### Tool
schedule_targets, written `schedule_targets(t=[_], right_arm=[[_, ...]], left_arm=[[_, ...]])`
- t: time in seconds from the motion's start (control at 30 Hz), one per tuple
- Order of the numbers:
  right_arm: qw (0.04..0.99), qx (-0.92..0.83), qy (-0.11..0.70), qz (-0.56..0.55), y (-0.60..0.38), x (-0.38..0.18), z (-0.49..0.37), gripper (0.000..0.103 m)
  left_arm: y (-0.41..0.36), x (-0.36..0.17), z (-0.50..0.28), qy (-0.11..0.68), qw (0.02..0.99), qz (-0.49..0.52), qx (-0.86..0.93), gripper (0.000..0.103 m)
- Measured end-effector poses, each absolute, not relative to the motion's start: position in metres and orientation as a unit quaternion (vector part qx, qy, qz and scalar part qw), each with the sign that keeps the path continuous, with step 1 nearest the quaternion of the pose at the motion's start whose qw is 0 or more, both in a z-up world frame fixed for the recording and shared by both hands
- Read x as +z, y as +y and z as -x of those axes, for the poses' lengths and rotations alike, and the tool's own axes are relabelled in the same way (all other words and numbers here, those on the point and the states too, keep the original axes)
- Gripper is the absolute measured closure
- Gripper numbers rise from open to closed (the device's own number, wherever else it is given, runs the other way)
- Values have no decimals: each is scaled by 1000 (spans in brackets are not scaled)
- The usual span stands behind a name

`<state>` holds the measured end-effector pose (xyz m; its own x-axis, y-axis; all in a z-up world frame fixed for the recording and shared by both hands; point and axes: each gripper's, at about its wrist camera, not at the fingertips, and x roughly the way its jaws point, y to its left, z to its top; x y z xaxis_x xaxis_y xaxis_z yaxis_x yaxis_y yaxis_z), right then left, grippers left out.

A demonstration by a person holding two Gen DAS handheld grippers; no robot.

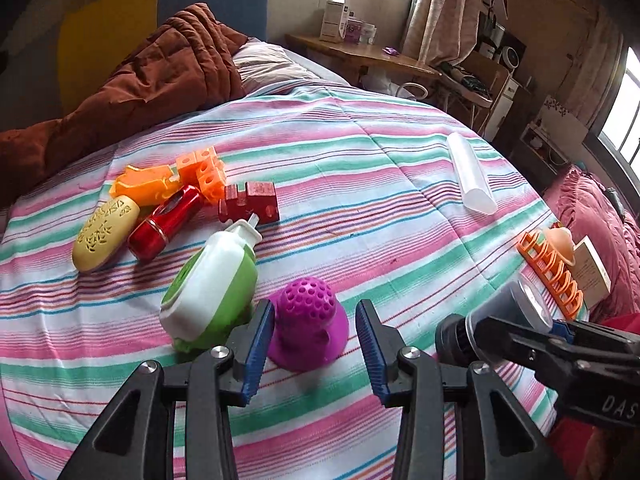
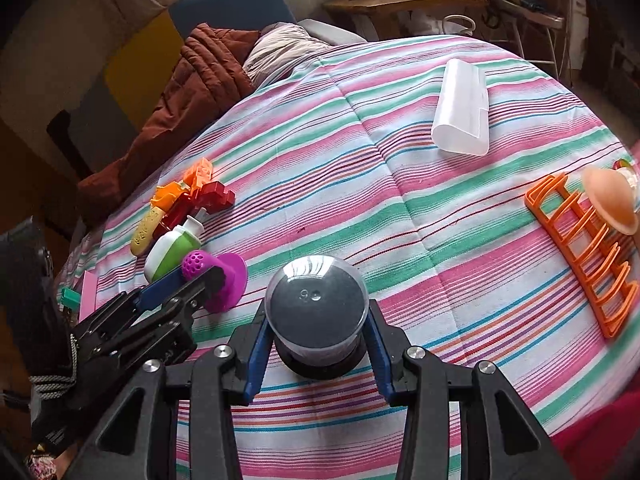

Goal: Organize rigid objects
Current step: 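Grasp the purple mesh cone toy with the left tool, then carry the purple mesh toy with the left tool toward the white tray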

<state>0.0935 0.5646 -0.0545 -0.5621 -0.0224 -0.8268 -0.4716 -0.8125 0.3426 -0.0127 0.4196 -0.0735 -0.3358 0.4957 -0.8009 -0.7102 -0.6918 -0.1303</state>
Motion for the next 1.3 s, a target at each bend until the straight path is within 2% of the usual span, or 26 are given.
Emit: schedule_targets(t=[0.13,0.2,0.83,1.3], right_arm=[[133,839,279,448,566,-55,-93,59],[133,839,279,448,566,-55,-92,59],[121,850,259,443,555,-55,-89,59],[74,873,201,437,519,-55,-81,59]], left_arm=[[426,-79,17,131,367,440,809,61],[425,-83,18,133,364,445,807,70],[352,-66,-14,91,409,444,792,70],[274,-44,-8,32,392,446,804,70]])
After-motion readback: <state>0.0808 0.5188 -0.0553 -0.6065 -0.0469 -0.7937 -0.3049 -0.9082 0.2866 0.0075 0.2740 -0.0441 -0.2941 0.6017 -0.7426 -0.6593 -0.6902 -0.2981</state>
